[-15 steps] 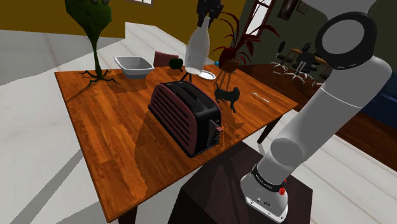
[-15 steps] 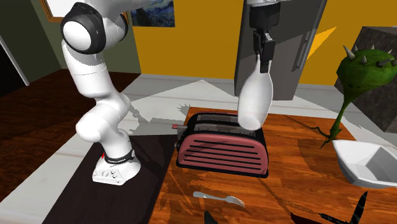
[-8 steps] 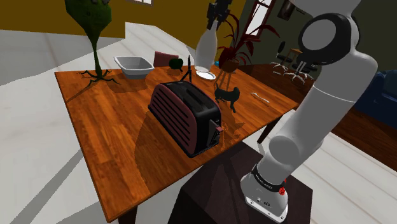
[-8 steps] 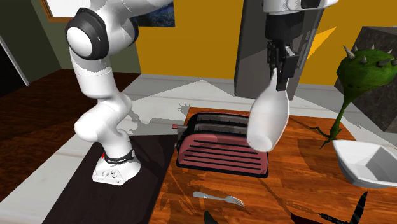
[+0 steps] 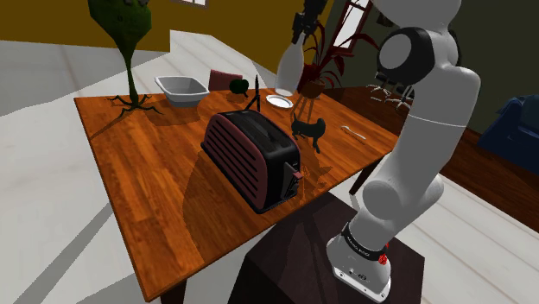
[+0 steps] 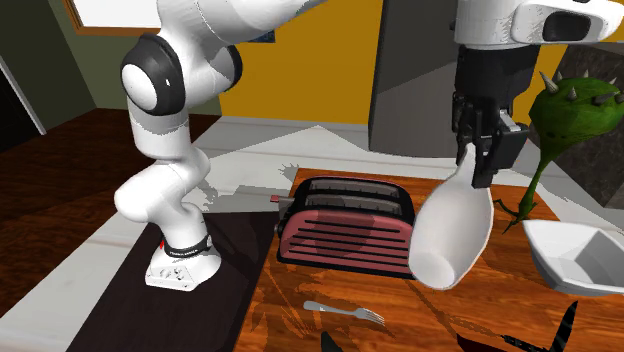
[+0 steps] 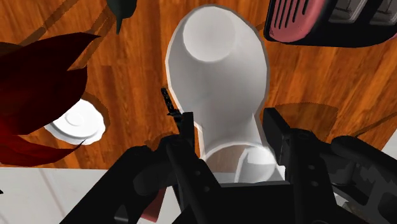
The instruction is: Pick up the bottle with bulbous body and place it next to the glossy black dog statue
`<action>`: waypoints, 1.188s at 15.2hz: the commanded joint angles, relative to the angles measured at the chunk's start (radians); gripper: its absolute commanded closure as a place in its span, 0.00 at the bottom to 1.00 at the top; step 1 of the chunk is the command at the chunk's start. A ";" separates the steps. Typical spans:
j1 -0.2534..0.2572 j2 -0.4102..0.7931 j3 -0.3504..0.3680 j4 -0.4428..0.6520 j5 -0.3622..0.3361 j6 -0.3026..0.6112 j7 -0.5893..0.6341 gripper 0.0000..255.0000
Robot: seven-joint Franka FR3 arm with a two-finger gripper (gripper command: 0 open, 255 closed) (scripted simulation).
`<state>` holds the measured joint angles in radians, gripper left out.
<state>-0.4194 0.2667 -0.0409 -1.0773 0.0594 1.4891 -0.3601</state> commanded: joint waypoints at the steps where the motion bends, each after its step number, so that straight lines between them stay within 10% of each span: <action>1: -0.007 -0.001 -0.003 -0.027 0.002 0.026 -0.013 1.00; 18: 0.000 -0.102 -0.002 -0.406 -0.002 0.304 -0.023 1.00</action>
<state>-0.4200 0.1657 -0.0430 -1.4700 0.0577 1.7800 -0.3835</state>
